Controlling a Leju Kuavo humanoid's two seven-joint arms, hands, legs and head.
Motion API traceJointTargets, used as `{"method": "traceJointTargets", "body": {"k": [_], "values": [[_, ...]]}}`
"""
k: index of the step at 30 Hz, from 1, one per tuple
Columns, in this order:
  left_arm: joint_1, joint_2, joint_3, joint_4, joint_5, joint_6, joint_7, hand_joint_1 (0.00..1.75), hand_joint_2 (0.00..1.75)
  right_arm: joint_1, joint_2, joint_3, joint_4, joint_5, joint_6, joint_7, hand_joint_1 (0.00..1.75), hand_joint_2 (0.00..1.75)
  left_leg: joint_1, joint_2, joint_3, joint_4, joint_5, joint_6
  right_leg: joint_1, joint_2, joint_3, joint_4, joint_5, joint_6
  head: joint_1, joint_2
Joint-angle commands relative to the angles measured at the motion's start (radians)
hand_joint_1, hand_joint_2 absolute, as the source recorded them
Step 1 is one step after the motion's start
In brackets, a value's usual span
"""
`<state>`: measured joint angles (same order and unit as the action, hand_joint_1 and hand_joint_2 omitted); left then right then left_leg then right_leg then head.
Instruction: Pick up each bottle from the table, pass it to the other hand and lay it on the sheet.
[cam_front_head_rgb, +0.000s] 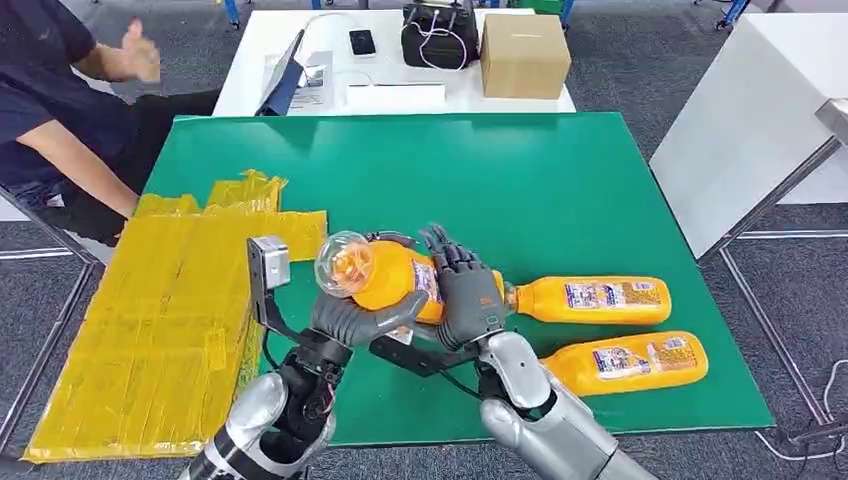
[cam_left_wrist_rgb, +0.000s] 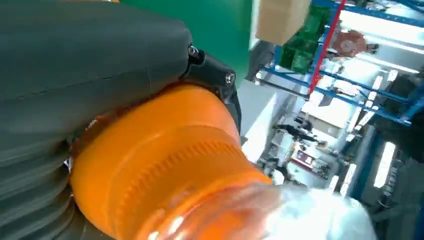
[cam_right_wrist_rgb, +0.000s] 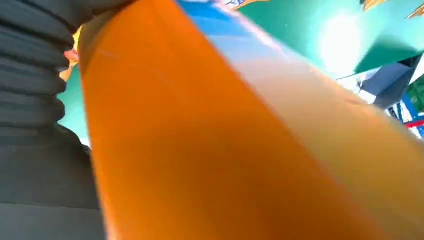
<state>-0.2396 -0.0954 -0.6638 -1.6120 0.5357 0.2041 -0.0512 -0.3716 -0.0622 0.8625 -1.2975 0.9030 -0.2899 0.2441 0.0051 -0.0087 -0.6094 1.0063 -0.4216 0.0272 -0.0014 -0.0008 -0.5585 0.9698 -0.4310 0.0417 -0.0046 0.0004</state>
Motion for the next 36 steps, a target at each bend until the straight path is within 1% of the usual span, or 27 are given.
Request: {"method": "traceJointTargets", "body": {"k": [1,2,3,5,7,8,9,11,12,13,14,15,17,18,19,20,21,22,23,25,26,27,28,29,30,32,36], "values": [[-0.005,0.029,0.043,-0.109,-0.033,0.006,-0.019,1.75,1.75,0.056,-0.073,-0.026,-0.089,0.020,-0.002,-0.010,0.00,0.00,0.000,-0.001,0.005,0.001,-0.003,-0.001,0.000,-0.002,0.006,0.001,-0.003,-0.001,0.000,0.000],[0.003,0.023,0.065,-0.125,-0.073,0.014,-0.049,1.75,1.75,0.085,-0.080,-0.053,-0.116,0.043,-0.012,-0.006,0.00,0.00,0.000,-0.002,0.002,0.000,-0.001,-0.001,0.000,-0.002,0.003,0.000,-0.002,-0.001,0.000,0.000],[0.005,0.028,0.086,-0.138,-0.104,0.023,-0.072,1.75,1.75,0.092,-0.114,-0.059,-0.145,0.042,-0.018,-0.003,0.00,0.00,0.000,-0.002,0.003,0.000,-0.001,-0.001,0.000,-0.002,0.004,0.000,-0.002,-0.001,0.000,0.000],[0.015,0.036,0.139,-0.174,-0.160,0.039,-0.106,1.75,1.75,0.159,-0.174,-0.109,-0.238,0.056,-0.053,0.000,0.00,0.00,0.000,-0.002,0.001,0.000,0.000,-0.001,0.000,-0.002,0.002,0.000,-0.001,0.000,0.000,0.000],[0.028,0.045,0.208,-0.207,-0.240,0.073,-0.140,1.75,1.75,0.298,-0.233,-0.215,-0.403,0.048,-0.091,-0.012,0.00,0.00,0.000,-0.004,0.001,0.000,0.000,0.000,0.000,-0.004,0.002,0.000,-0.001,0.000,0.000,0.000],[0.036,0.049,0.243,-0.216,-0.292,0.085,-0.153,1.75,1.75,0.394,-0.245,-0.288,-0.509,0.007,-0.127,-0.054,0.00,0.00,0.000,-0.005,0.002,0.000,-0.001,-0.001,0.000,-0.005,0.004,0.000,-0.003,0.000,0.000,0.000],[0.042,0.051,0.261,-0.219,-0.333,0.086,-0.161,1.75,1.75,0.467,-0.236,-0.348,-0.576,-0.010,-0.160,-0.085,0.00,0.00,0.000,-0.008,0.001,0.000,-0.001,-0.001,0.000,-0.008,0.004,0.000,-0.003,0.000,0.000,0.000],[0.065,0.054,0.292,-0.205,-0.438,0.103,-0.195,1.75,1.75,0.599,-0.221,-0.452,-0.720,-0.152,-0.205,-0.187,0.00,0.00,-0.001,-0.010,0.001,0.000,-0.001,-0.001,-0.001,-0.010,0.004,0.000,-0.003,0.000,0.000,0.000],[0.070,0.056,0.294,-0.201,-0.440,0.102,-0.202,1.75,1.75,0.614,-0.226,-0.462,-0.739,-0.156,-0.200,-0.191,0.00,0.00,0.000,-0.012,0.003,0.001,-0.003,-0.001,0.000,-0.012,0.007,0.000,-0.006,-0.001,0.000,0.000],[0.075,0.055,0.296,-0.196,-0.440,0.098,-0.212,1.75,1.75,0.623,-0.225,-0.472,-0.753,-0.158,-0.191,-0.194,0.00,0.00,-0.001,-0.011,0.004,0.001,-0.004,-0.001,-0.001,-0.010,0.007,0.001,-0.006,-0.001,0.000,0.000],[0.075,0.055,0.296,-0.196,-0.440,0.098,-0.212,1.75,1.75,0.623,-0.225,-0.472,-0.753,-0.158,-0.191,-0.194,0.00,0.00,-0.001,-0.009,-0.001,0.000,-0.001,-0.001,-0.001,-0.008,0.002,0.000,-0.002,0.000,0.000,0.000],[0.078,0.052,0.294,-0.193,-0.441,0.097,-0.217,1.75,1.75,0.616,-0.217,-0.472,-0.746,-0.158,-0.185,-0.195,0.00,0.00,-0.001,-0.008,0.001,0.000,-0.003,-0.001,-0.001,-0.007,0.004,0.001,-0.004,-0.001,0.000,0.000],[0.076,0.047,0.292,-0.193,-0.440,0.098,-0.217,1.75,1.75,0.600,-0.201,-0.471,-0.724,-0.155,-0.180,-0.199,0.00,0.00,-0.001,-0.006,-0.001,0.000,-0.002,-0.001,0.000,-0.005,0.001,0.000,-0.002,-0.001,0.000,0.000],[0.076,0.047,0.292,-0.193,-0.440,0.098,-0.217,1.75,1.75,0.600,-0.201,-0.471,-0.724,-0.155,-0.180,-0.199,0.00,0.00,-0.001,-0.005,0.004,0.001,-0.004,-0.002,0.000,-0.004,0.005,0.001,-0.004,-0.001,0.000,0.000],[0.076,0.047,0.292,-0.193,-0.440,0.098,-0.217,1.75,1.75,0.600,-0.201,-0.471,-0.724,-0.155,-0.180,-0.199,0.00,0.00,0.000,-0.005,-0.001,0.000,-0.002,-0.001,0.000,-0.004,0.001,0.000,-0.002,-0.001,0.000,0.000],[0.071,0.053,0.286,-0.188,-0.504,0.122,-0.226,1.75,1.75,0.605,-0.182,-0.483,-0.733,-0.204,-0.212,-0.239,0.00,0.00,0.000,-0.005,-0.001,0.000,-0.001,-0.001,0.000,-0.004,0.000,0.000,-0.001,-0.001,0.000,0.000],[0.067,0.057,0.286,-0.176,-0.571,0.150,-0.233,1.75,1.75,0.628,-0.181,-0.505,-0.771,-0.320,-0.228,-0.302,0.00,0.00,-0.001,-0.005,0.000,0.000,-0.001,-0.001,0.000,-0.005,0.001,0.000,-0.002,-0.001,0.000,0.000],[0.062,0.061,0.287,-0.159,-0.645,0.167,-0.239,1.75,1.75,0.655,-0.178,-0.540,-0.813,-0.398,-0.229,-0.349,0.00,0.00,0.000,-0.006,-0.001,0.000,-0.001,-0.001,0.000,-0.005,0.000,0.000,-0.001,-0.001,0.000,0.000],[0.055,0.068,0.290,-0.130,-0.797,0.207,-0.244,1.75,1.75,0.686,-0.169,-0.590,-0.861,-0.486,-0.217,-0.402,0.00,0.00,-0.001,-0.008,0.000,0.000,-0.001,-0.001,0.000,-0.007,0.001,0.001,-0.003,-0.001,0.000,0.000],[0.049,0.070,0.302,-0.084,-1.002,0.214,-0.222,1.75,1.75,0.714,-0.137,-0.682,-0.907,-0.610,-0.142,-0.479,0.00,0.00,-0.001,-0.009,-0.002,0.000,0.001,0.000,-0.001,-0.008,0.000,0.001,-0.002,-0.001,0.000,0.000],[0.046,0.072,0.302,-0.052,-1.162,0.222,-0.192,1.75,1.75,0.725,-0.115,-0.737,-0.920,-0.692,-0.081,-0.501,0.00,0.00,-0.001,-0.010,0.000,0.000,0.000,0.000,-0.001,-0.009,0.002,0.001,-0.003,-0.001,0.000,0.000],[0.042,0.069,0.303,-0.029,-1.266,0.199,-0.159,1.75,1.75,0.726,-0.113,-0.766,-0.921,-0.713,-0.047,-0.509,0.00,0.00,-0.001,-0.009,-0.001,-0.001,0.001,0.000,-0.001,-0.008,0.001,0.000,-0.002,-0.001,0.000,0.000],[0.017,0.087,0.293,-0.005,-1.354,0.175,-0.135,1.75,1.75,0.719,-0.100,-0.806,-0.915,-0.721,-0.010,-0.504,0.00,0.00,-0.001,-0.009,0.002,-0.001,0.000,0.000,-0.001,-0.008,0.003,0.000,-0.003,-0.001,0.000,0.000],[-0.011,0.104,0.282,0.040,-1.439,0.143,-0.091,1.75,1.75,0.713,-0.092,-0.844,-0.907,-0.762,0.053,-0.486,0.00,0.00,-0.001,-0.008,0.000,-0.001,0.001,0.000,-0.001,-0.007,0.002,-0.001,-0.002,-0.001,0.000,0.000],[-0.028,0.118,0.272,0.078,-1.515,0.099,-0.046,1.75,1.75,0.712,-0.094,-0.871,-0.897,-0.763,0.091,-0.470,0.00,0.00,-0.001,-0.009,0.002,-0.001,0.000,-0.001,-0.001,-0.008,0.004,-0.001,-0.003,-0.001,0.000,0.000],[-0.058,0.129,0.242,0.168,-1.629,0.018,0.014,1.75,1.75,0.711,-0.075,-0.918,-0.884,-0.729,0.126,-0.471,0.00,0.00,-0.001,-0.009,0.000,-0.001,0.002,0.000,-0.001,-0.008,0.002,-0.001,-0.001,-0.001,0.000,0.000],[-0.109,0.134,0.176,0.368,-1.765,-0.075,0.098,1.75,1.75,0.674,-0.065,-0.938,-0.841,-0.691,0.156,-0.448,0.00,0.00,-0.001,-0.010,0.004,-0.003,0.002,-0.001,-0.001,-0.009,0.006,-0.002,-0.001,-0.001,0.000,0.000]]}}
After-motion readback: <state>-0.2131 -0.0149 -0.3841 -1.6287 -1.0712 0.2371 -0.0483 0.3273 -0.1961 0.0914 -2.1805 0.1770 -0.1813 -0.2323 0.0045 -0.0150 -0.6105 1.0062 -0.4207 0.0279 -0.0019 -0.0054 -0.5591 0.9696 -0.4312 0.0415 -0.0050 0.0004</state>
